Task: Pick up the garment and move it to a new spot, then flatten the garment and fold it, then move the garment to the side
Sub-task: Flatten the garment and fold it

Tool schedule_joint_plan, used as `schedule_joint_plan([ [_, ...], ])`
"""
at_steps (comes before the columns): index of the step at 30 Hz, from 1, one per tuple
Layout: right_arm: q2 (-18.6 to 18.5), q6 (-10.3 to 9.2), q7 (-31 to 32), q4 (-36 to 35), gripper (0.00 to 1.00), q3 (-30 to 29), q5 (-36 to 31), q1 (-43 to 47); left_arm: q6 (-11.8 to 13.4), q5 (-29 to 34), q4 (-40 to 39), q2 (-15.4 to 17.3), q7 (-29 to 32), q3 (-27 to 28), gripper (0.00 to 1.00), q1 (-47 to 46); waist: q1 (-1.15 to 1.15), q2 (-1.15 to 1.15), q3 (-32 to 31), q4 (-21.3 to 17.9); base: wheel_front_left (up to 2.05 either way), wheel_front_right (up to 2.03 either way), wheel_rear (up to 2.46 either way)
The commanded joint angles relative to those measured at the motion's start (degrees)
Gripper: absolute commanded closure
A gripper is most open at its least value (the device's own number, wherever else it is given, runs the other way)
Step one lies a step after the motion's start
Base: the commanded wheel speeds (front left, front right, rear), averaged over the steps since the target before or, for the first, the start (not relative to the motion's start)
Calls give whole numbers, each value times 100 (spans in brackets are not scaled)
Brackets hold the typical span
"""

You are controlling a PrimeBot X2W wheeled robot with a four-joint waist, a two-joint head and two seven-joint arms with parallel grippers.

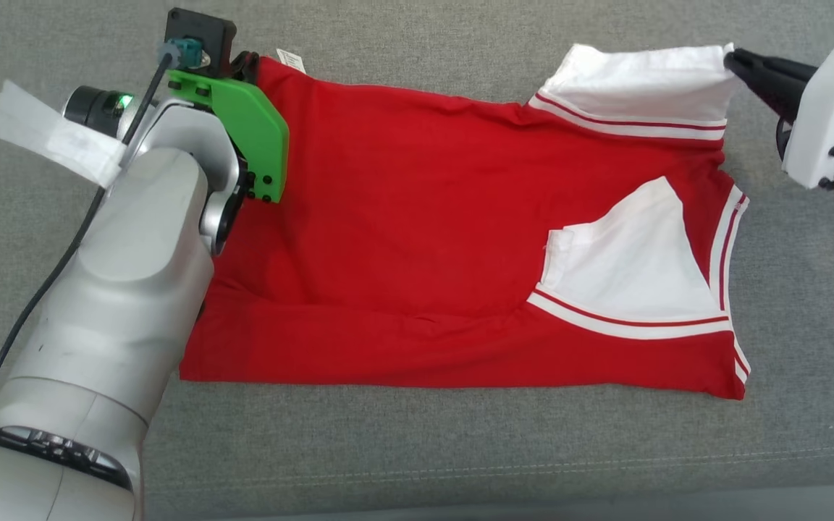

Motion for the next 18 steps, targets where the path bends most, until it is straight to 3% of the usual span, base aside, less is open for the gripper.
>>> schedule_joint_plan([
  [1, -57, -1, 56, -149, 100, -20, 46, 193, 46, 59, -56, 61, -66, -40, 100, 142, 0, 0, -65, -38, 0, 0, 0],
  [9, -375, -1, 556, -900, 100, -269, 7, 1112, 145, 96, -484, 338, -353, -151, 100, 826, 0, 0, -277, -23, 0, 0, 0],
  [18, -237, -1, 1000, -1419, 100, -411, 153, 1904, 349, 8, -705, 621, -288, -182, 100, 1498, 0, 0, -493, -42, 0, 0, 0],
])
